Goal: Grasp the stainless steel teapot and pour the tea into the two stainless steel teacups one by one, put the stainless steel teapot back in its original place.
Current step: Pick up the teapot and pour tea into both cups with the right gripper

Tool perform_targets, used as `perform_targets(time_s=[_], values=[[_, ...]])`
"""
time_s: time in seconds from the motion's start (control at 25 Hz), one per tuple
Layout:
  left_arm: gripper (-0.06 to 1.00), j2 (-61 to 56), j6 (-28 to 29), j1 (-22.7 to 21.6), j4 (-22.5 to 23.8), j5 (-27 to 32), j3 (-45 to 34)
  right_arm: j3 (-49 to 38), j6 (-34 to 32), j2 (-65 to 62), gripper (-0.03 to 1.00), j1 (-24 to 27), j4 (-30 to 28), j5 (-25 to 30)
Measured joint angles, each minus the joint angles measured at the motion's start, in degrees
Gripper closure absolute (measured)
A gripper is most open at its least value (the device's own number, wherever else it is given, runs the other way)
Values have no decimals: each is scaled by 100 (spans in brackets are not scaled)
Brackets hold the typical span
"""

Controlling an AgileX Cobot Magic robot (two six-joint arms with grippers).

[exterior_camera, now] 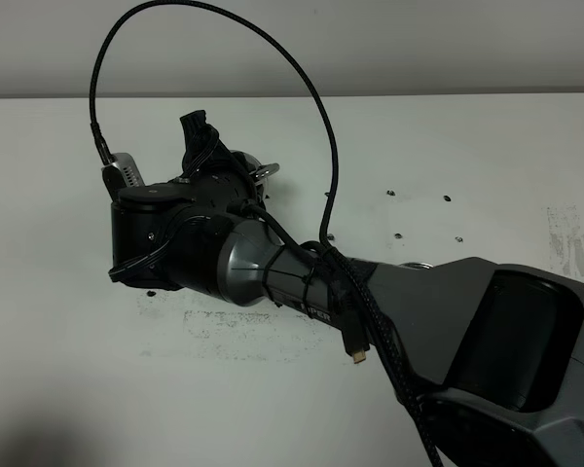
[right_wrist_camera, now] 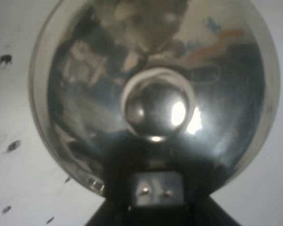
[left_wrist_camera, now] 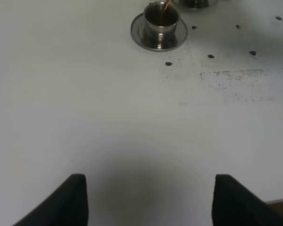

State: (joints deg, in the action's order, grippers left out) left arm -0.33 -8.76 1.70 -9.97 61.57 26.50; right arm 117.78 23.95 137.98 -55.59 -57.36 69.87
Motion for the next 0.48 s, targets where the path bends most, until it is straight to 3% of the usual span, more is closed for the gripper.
perform_targets(time_s=[0.48], values=[[40,0,0,0,0,0,0,0,-209,0,78,15,309,0]])
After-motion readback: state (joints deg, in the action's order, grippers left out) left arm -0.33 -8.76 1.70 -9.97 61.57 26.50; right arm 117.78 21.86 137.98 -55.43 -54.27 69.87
